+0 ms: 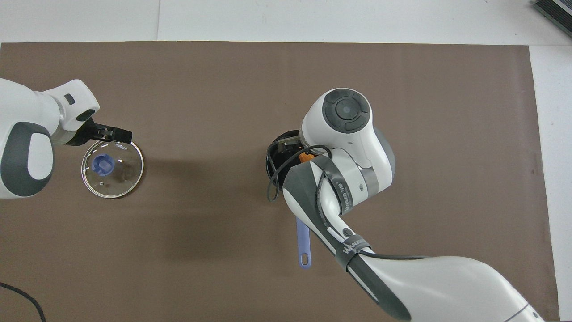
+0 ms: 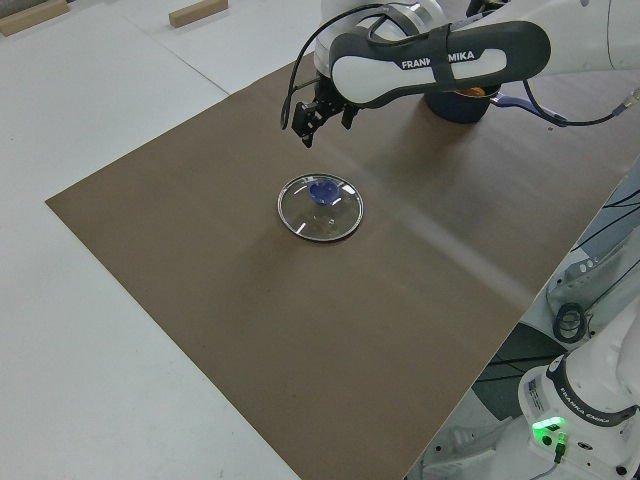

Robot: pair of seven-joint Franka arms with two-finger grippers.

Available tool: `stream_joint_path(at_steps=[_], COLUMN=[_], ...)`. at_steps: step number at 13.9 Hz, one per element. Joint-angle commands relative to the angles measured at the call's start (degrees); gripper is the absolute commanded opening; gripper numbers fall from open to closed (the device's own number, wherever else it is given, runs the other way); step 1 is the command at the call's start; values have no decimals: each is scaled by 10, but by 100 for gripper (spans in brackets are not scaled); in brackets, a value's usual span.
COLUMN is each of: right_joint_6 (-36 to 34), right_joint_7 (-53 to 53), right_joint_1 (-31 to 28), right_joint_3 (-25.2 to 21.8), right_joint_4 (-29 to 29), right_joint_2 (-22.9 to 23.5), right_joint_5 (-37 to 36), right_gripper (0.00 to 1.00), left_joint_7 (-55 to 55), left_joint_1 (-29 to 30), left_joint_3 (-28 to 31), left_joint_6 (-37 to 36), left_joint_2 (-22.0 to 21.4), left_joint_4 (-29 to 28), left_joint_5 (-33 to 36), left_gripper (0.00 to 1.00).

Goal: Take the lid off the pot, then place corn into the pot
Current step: 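Release the corn and withdraw both grippers from the pot and lid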

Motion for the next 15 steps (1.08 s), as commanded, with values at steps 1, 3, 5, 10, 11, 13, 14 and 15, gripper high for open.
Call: stream_joint_path(at_steps=[1,3,5,10,11,13,14,15], right_joint_6=[-23,-51,-89,-177,-201,-263,-288,-305], right_joint_7=[-4,-5,-4,-6,-6,-6,-7,-12], right_joint_1=[-38,-62,-82,-150,-160,-172,-177,-186], right_joint_3=[3,-2,-3,-3,-5,-6,-7,-7], right_joint_4=[-11,-8,-5,4,16,60,74,80], right_joint_2=[-57,-90,-124,-202,-208,-209,-211,-221], right_joint_5=[4,-5,-12,-14,-15,-21,-25,-25], right_gripper=[100,100,100,100,100,100,100,100], left_joint_7=[-86,-109,-123,-118,-117,-117,-117,-116], left_joint_1=[-12,-11,-11,-4,-9,-11,-12,-12], left_joint_3=[6,6,8,11,8,6,6,6], left_joint_6=[-98,-156,-203,-259,-267,-304,-318,-335], left_joint_2=[2,0,-10,-58,-59,-57,-57,-56], left_joint_4=[85,125,145,150,159,193,201,211], left_joint_5=[1,1,1,19,37,43,44,43], left_gripper=[100,100,100,100,100,100,100,100])
